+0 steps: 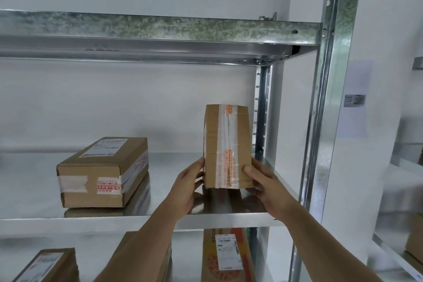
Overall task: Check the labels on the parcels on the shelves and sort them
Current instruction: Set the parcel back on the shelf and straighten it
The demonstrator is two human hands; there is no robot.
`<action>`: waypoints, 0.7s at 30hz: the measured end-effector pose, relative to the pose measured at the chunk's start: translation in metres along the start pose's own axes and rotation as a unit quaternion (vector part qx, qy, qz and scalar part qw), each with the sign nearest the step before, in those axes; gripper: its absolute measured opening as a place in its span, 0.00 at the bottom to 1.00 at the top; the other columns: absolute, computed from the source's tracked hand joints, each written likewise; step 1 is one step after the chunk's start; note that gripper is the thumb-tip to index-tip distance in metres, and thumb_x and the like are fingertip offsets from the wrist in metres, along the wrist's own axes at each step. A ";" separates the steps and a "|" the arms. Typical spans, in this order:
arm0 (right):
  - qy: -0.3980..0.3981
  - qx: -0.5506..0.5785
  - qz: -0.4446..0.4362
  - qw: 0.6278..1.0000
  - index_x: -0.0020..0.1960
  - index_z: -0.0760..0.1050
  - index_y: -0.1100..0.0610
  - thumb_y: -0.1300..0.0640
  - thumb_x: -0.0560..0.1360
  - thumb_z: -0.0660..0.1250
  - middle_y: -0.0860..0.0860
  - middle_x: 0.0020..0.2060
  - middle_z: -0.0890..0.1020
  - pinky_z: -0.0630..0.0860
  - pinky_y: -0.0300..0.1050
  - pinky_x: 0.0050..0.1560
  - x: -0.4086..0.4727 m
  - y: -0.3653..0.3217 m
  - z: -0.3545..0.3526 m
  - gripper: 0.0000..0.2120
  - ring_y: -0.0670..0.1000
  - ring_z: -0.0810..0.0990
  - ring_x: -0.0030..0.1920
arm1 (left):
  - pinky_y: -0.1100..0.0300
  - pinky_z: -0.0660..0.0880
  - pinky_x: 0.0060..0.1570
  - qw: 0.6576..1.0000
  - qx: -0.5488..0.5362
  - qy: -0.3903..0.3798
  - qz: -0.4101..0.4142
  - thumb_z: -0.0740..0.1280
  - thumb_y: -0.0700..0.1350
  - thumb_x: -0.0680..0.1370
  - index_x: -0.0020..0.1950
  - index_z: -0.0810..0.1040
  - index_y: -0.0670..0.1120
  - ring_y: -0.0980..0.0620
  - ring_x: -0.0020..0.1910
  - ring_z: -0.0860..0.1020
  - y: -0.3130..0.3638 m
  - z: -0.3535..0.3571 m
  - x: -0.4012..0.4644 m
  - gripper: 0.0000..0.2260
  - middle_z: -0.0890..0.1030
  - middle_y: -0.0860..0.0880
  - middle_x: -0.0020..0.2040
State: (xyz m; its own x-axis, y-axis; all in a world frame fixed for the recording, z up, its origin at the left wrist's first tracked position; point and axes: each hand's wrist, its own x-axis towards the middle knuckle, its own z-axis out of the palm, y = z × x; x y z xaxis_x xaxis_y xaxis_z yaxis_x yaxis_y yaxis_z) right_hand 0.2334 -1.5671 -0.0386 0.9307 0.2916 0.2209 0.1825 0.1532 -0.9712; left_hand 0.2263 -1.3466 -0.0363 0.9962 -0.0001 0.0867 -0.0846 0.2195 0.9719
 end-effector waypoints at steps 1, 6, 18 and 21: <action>-0.003 -0.010 -0.002 1.000 0.73 0.71 0.42 0.46 0.73 0.70 0.49 0.62 0.83 0.72 0.58 0.70 0.001 0.000 0.001 0.28 0.55 0.81 0.64 | 0.49 0.80 0.49 1.000 0.000 -0.011 -0.005 0.64 0.57 0.82 0.62 0.83 0.54 0.44 0.61 0.80 0.002 0.001 -0.002 0.14 0.85 0.47 0.55; -0.009 -0.001 0.011 1.000 0.72 0.72 0.39 0.40 0.67 0.73 0.47 0.62 0.83 0.76 0.65 0.65 0.003 -0.001 0.000 0.34 0.59 0.78 0.66 | 0.52 0.82 0.46 1.000 -0.011 -0.022 -0.012 0.64 0.59 0.82 0.64 0.81 0.55 0.43 0.60 0.82 0.004 0.000 -0.005 0.16 0.85 0.47 0.55; -0.008 0.009 0.022 1.000 0.72 0.71 0.39 0.42 0.69 0.72 0.48 0.62 0.83 0.80 0.63 0.60 0.003 -0.001 0.000 0.32 0.59 0.78 0.66 | 0.51 0.80 0.46 0.999 -0.015 -0.022 -0.028 0.66 0.63 0.79 0.66 0.80 0.56 0.40 0.62 0.81 0.003 -0.001 -0.003 0.20 0.85 0.49 0.57; -0.004 0.005 0.019 1.000 0.72 0.71 0.39 0.44 0.70 0.71 0.48 0.62 0.83 0.79 0.63 0.61 0.002 -0.002 0.001 0.31 0.59 0.79 0.65 | 0.50 0.79 0.48 0.999 -0.024 -0.027 -0.019 0.65 0.62 0.80 0.67 0.80 0.55 0.40 0.63 0.80 0.003 -0.001 -0.004 0.19 0.85 0.49 0.56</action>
State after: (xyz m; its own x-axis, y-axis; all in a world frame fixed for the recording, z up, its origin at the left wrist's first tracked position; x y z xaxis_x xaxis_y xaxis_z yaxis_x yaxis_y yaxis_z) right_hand 0.2351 -1.5661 -0.0364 0.9341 0.3051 0.1853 0.1444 0.1518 -0.9778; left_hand 0.2226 -1.3453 -0.0335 0.9961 -0.0612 0.0636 -0.0453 0.2640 0.9635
